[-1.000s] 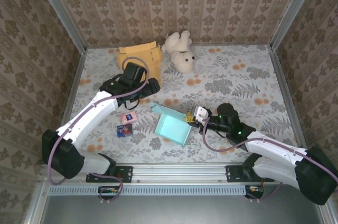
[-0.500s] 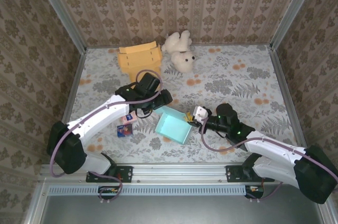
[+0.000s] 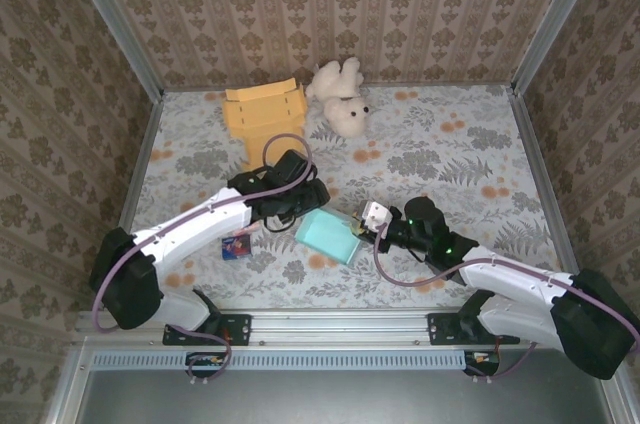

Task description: Fold the paper box

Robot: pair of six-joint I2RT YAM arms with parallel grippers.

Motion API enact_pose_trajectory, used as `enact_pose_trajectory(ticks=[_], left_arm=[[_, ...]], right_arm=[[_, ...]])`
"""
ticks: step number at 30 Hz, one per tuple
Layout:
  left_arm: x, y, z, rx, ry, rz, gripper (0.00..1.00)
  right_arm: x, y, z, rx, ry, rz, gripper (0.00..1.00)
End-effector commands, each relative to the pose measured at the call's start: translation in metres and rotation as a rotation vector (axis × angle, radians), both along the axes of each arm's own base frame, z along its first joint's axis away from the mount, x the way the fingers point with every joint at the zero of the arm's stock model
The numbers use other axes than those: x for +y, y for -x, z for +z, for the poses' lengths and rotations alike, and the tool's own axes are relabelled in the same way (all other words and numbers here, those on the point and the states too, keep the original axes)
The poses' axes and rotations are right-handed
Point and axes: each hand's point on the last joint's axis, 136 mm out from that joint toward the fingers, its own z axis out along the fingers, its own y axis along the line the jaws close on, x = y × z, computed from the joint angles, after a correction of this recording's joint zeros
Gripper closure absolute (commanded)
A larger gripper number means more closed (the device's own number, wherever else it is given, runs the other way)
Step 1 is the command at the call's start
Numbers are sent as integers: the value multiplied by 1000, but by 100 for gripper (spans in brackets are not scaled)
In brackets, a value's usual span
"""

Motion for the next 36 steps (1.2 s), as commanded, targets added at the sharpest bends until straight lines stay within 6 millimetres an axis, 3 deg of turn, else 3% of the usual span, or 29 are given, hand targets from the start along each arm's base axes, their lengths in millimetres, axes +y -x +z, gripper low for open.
enact_pose_trajectory(ticks=[1, 8, 12, 15, 25, 29, 33, 36], left_arm=[[3, 9, -20, 26, -23, 18, 33], [8, 18, -29, 5, -54, 48, 40], [15, 19, -28, -24, -87, 67, 41], [25, 18, -30, -42, -117, 99, 42], [36, 18, -44, -39, -149, 151, 43], [39, 20, -47, -37, -163, 161, 43], [44, 24, -49, -45, -193, 165, 41], [48, 26, -50, -51, -214, 168, 39]], right_arm=[[-2, -7, 4, -14, 4, -42, 75], [-5, -9, -2, 13, 27, -70, 69], [-12, -11, 3, 33, 13, -122, 53], [-19, -10, 6, 73, 13, -164, 46], [-55, -3, 9, 217, -24, -386, 41], [-78, -10, 16, 376, -162, -630, 36], [-80, -6, -4, 635, -276, -800, 35], [-67, -6, -20, 757, -351, -842, 31]])
